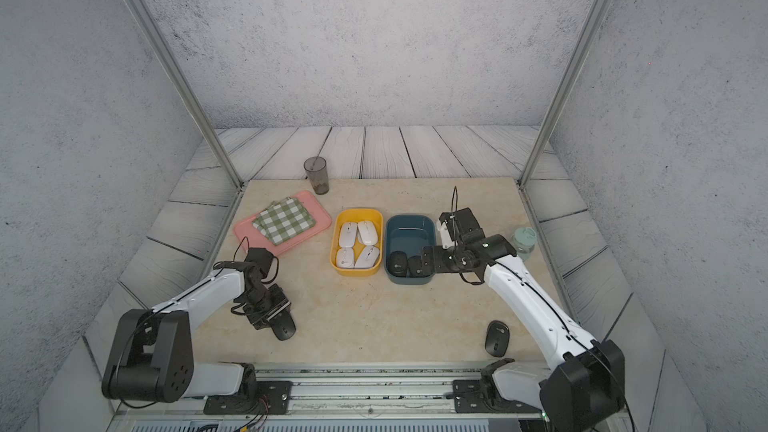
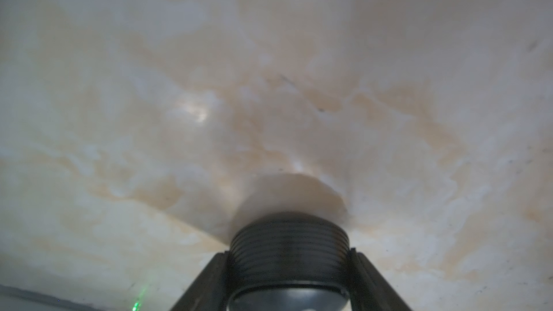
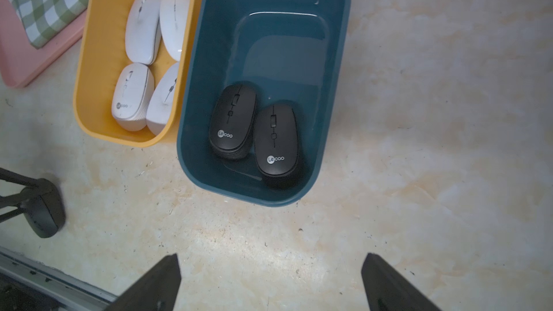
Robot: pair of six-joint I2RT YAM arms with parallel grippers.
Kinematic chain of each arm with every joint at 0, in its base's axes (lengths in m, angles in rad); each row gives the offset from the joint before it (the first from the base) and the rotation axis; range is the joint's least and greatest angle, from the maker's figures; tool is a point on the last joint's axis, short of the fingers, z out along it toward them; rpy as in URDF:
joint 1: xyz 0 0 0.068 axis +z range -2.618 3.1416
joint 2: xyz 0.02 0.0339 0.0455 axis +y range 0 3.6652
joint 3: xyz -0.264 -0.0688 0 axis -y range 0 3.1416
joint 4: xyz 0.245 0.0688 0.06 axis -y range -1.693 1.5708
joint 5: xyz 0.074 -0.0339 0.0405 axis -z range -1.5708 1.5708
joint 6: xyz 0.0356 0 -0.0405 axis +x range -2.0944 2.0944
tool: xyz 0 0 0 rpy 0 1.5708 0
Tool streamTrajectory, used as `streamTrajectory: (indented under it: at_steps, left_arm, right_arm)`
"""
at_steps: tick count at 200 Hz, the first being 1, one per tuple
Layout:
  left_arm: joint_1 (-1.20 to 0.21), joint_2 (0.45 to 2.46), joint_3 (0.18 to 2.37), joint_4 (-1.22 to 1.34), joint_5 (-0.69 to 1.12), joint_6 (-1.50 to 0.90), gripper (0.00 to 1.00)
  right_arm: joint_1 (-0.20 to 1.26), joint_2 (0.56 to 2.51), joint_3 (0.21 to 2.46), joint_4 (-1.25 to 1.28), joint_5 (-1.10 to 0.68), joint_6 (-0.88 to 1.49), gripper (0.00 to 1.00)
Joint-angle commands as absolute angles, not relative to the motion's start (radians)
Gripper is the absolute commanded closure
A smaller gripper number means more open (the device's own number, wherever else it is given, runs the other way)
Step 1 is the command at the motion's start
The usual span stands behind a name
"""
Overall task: Place the mice by color into the storage box
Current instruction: Adjust the mouse at the center of the board.
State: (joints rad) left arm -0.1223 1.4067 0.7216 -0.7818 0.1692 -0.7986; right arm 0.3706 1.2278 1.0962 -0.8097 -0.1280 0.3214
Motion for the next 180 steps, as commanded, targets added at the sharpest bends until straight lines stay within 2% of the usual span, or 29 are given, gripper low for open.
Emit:
streamTrajectory:
  at_steps: [1,71,119,180]
  left_arm:
    - [-0.186,1.470,0.760,-0.771,0.196,-0.709,0.73]
    - [-0.498,1.553,0.906,-0.842,0.124,-0.549,0.73]
    - [-0.679,1.681,1.051,-0.892,0.076,-0.379,0.73]
    - [-0.833,1.824,1.211,-0.936,-0.016,-0.199,0.76]
  right_arm:
    - [0.343,1.179,1.076,-0.848,-0.169,0.319,0.01]
    - [0.328,1.153,1.094,-0.887,-0.166,0.314,0.01]
    - [0.312,1.143,1.135,-0.932,-0.174,0.335,0.01]
    - [0.306,1.089,1.145,-1.000,-0.155,0.352,0.01]
